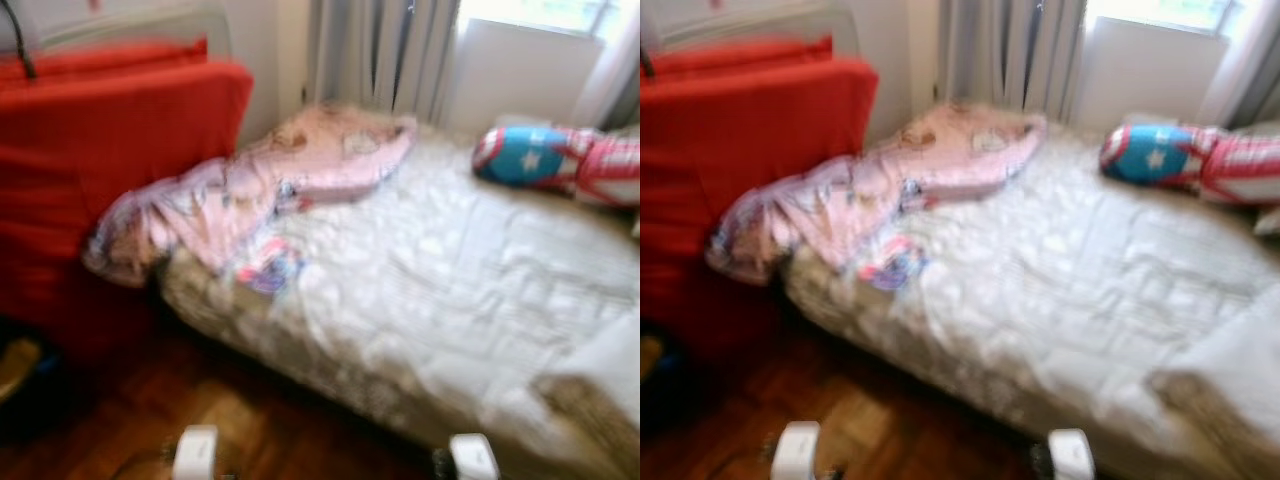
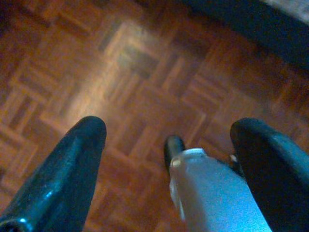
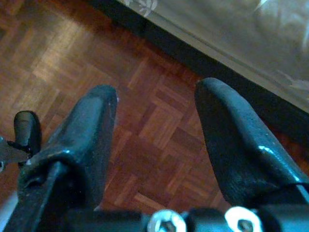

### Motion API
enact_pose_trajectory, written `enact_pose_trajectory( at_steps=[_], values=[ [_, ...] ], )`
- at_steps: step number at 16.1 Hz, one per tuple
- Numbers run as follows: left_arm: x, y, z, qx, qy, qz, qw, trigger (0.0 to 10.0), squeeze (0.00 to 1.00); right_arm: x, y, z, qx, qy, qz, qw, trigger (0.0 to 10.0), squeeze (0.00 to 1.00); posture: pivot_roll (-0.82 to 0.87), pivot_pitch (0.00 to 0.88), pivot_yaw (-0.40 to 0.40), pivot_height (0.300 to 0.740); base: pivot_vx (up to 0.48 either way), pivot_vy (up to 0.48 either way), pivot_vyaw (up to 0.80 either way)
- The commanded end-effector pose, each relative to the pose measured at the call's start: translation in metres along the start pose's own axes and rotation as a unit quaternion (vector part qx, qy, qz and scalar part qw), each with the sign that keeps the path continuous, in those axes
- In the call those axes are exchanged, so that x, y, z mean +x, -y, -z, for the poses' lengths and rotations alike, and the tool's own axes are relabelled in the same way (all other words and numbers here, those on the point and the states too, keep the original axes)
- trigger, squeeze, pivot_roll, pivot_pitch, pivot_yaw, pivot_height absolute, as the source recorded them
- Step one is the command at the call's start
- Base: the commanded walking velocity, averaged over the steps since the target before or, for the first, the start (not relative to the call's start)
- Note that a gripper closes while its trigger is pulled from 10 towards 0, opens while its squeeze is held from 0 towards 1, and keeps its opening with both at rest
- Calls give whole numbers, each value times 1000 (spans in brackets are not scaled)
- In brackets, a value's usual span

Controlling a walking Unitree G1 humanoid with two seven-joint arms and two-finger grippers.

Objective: Clean up the room

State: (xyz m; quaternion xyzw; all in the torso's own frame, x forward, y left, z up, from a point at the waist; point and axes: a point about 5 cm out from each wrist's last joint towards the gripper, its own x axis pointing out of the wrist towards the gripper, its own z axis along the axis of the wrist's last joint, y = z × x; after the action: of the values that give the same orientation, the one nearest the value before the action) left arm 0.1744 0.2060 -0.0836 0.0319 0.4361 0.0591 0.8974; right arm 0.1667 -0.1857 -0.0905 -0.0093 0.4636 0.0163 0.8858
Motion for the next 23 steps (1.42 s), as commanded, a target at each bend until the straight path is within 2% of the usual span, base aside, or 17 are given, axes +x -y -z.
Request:
enact_pose_trajectory(
  at_steps=[1, 8, 11, 17, 23],
  values=[
    [1, 5, -2, 3, 0, 6, 1000, 10000, 0, -1, 7, 0, -2, -2, 11, 1000, 10000, 0, -39, 0, -64, 740, 0, -375, 0],
    [1, 5, -3, 3, 1, 5, 1000, 10000, 0, -5, 18, 8, 2, -5, 18, 1000, 10000, 0, -43, 0, -60, 740, 0, -371, 0],
    [1, 5, -3, 2, 1, 4, 1000, 10000, 0, -5, 18, 7, 0, -5, 17, 1000, 10000, 0, -39, 0, -62, 740, 0, -368, 0],
    [1, 4, -2, -3, -1, 2, 1000, 10000, 0, 0, -4, 2, 1, -6, 8, 1000, 10000, 0, -39, 0, -61, 740, 0, 0, 0],
    [1, 4, -3, -7, 3, 3, 1000, 10000, 0, 1, -13, 3, -4, -13, 3, 1000, 10000, 0, -39, 0, -60, 740, 0, 0, -716]
  ],
)
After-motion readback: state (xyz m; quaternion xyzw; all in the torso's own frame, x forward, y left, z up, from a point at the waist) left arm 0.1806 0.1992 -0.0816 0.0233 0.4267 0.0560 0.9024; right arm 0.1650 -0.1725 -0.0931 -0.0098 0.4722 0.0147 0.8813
